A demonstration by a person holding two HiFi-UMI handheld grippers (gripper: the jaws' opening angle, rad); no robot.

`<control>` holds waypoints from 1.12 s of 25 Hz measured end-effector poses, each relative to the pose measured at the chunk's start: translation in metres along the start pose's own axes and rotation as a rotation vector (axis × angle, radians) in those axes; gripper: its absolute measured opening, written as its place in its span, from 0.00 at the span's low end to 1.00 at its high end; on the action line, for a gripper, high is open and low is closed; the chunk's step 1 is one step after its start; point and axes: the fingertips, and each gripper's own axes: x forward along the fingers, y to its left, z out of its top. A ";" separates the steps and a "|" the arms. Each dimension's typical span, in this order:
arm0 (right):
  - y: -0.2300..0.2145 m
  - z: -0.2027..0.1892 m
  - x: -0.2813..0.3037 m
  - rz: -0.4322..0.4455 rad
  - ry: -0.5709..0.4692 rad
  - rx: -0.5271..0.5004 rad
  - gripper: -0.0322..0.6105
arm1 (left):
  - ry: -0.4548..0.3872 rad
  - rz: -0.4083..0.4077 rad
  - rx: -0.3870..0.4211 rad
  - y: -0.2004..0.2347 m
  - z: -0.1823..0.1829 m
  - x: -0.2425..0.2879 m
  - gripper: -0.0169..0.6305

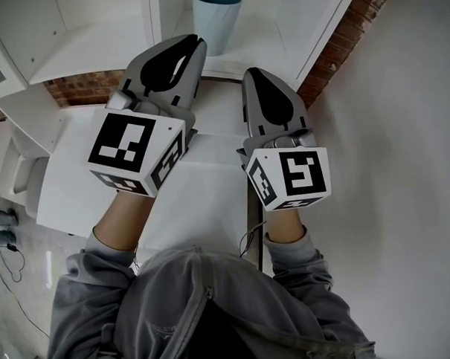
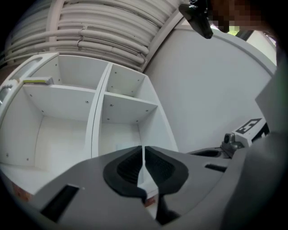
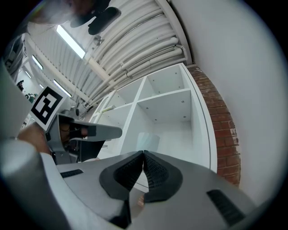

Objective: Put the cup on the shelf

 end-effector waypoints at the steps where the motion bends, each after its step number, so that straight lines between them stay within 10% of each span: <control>1: 0.002 0.000 -0.003 -0.007 -0.001 0.002 0.09 | 0.008 0.000 -0.002 -0.001 -0.005 -0.006 0.05; 28: 0.079 -0.135 -0.109 -0.193 0.178 0.041 0.09 | 0.237 0.030 -0.075 -0.036 -0.186 -0.140 0.04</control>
